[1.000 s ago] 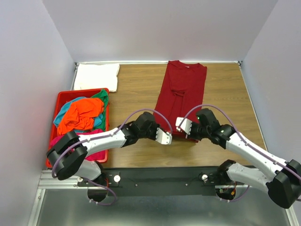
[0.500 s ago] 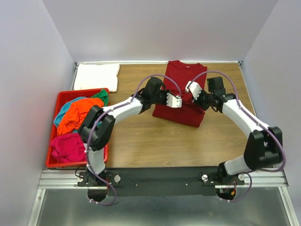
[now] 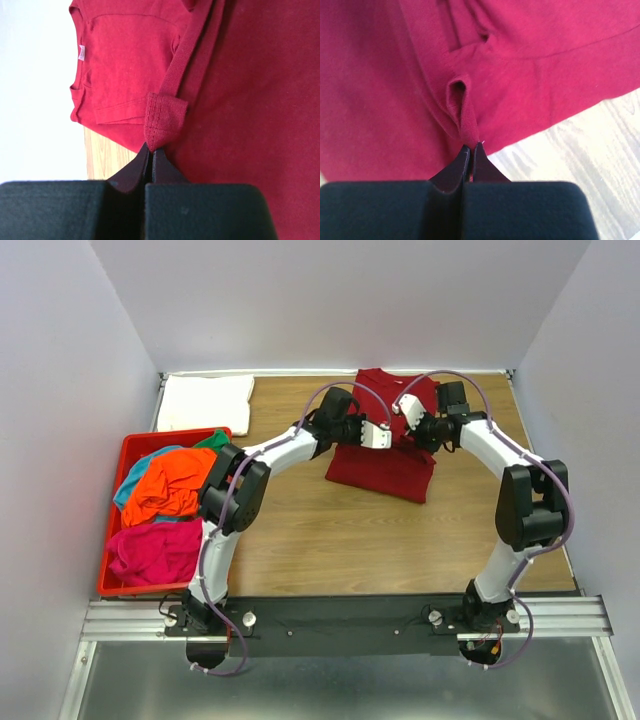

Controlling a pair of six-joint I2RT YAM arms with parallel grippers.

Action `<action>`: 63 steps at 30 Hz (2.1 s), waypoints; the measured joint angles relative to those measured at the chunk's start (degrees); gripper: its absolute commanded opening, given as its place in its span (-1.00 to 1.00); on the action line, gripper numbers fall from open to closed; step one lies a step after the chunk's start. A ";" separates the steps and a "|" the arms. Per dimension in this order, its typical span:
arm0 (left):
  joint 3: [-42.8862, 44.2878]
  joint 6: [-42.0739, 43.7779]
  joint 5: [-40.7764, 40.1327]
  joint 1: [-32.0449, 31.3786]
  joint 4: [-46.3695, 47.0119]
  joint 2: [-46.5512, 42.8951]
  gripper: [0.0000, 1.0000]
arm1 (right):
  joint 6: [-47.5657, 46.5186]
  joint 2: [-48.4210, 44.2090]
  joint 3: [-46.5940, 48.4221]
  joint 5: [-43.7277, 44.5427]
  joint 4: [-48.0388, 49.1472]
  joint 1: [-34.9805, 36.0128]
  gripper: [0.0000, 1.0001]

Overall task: Fold and stack the t-shirts
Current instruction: Fold the tshirt

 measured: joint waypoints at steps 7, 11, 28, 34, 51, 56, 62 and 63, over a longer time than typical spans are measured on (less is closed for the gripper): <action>2.78 -0.83 0.13 0.33 -0.66 2.71 -1.00 | 0.00 4.00 4.61 0.17 -0.07 -0.09 -0.99; 3.74 -1.05 0.11 0.59 -0.81 2.93 -1.00 | 0.04 5.99 6.84 0.63 -0.11 -0.11 -0.99; 7.48 -4.96 -1.33 2.29 0.74 7.19 0.71 | 2.86 13.00 15.41 2.82 -0.20 -1.27 0.99; 6.69 -12.63 -10.16 2.47 8.37 5.97 0.80 | 7.30 13.49 16.24 7.72 3.06 -1.49 1.00; -37.92 8.02 3.85 3.93 16.74 -35.19 0.67 | -13.35 -12.79 -13.97 -14.45 -3.02 3.61 0.89; -39.39 12.00 5.18 1.31 13.03 -27.63 0.63 | -13.44 -12.68 -22.08 -9.73 -2.25 6.01 0.87; -35.06 13.88 3.89 -0.66 11.87 -19.71 0.60 | -12.59 -13.07 -24.11 -4.33 2.78 5.77 0.80; -33.73 13.88 2.99 -0.90 11.89 -18.71 0.60 | -12.35 -13.07 -24.30 -3.56 3.30 5.77 0.75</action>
